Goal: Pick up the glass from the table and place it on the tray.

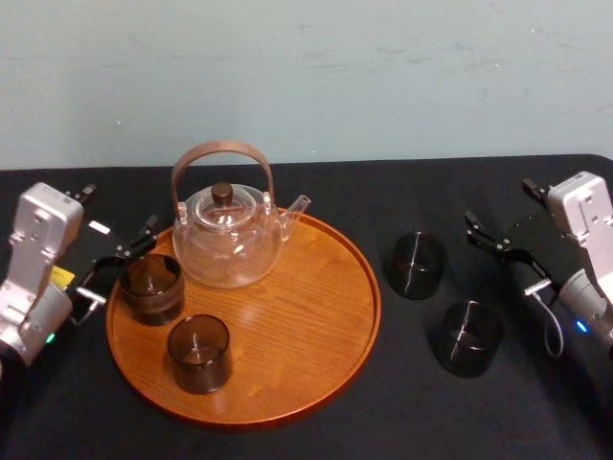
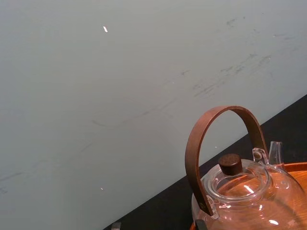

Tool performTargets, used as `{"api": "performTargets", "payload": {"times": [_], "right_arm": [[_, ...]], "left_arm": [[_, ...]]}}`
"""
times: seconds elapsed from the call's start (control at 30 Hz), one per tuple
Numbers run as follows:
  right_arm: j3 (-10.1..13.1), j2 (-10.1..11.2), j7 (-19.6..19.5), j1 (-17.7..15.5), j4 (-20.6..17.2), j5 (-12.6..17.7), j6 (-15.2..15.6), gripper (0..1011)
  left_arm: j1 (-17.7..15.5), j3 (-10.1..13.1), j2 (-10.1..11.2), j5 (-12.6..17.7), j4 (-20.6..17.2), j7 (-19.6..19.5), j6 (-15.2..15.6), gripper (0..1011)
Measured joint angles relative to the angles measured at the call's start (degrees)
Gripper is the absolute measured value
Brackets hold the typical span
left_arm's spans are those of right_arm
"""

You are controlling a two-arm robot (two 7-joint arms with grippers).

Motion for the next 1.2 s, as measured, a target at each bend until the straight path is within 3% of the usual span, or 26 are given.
{"api": "performTargets", "payload": {"times": [0.57, 0.8, 1.2], "right_arm": [[0.3, -0.1, 0.4, -0.2, -0.3, 0.0, 0.0, 1002], [1.7, 0.1, 2.6, -1.8, -2.3, 0.8, 1.0, 1002], [5.6, 1.7, 6.4, -5.7, -7.6, 4.8, 3.6, 1002]], "left_arm": [[0.0, 0.0, 0.0, 0.0, 0.0, 0.0, 0.0, 1001], [0.0, 0.0, 0.0, 0.0, 0.0, 0.0, 0.0, 1001], [0.0, 0.0, 0.0, 0.0, 0.0, 0.0, 0.0, 1001]]}}
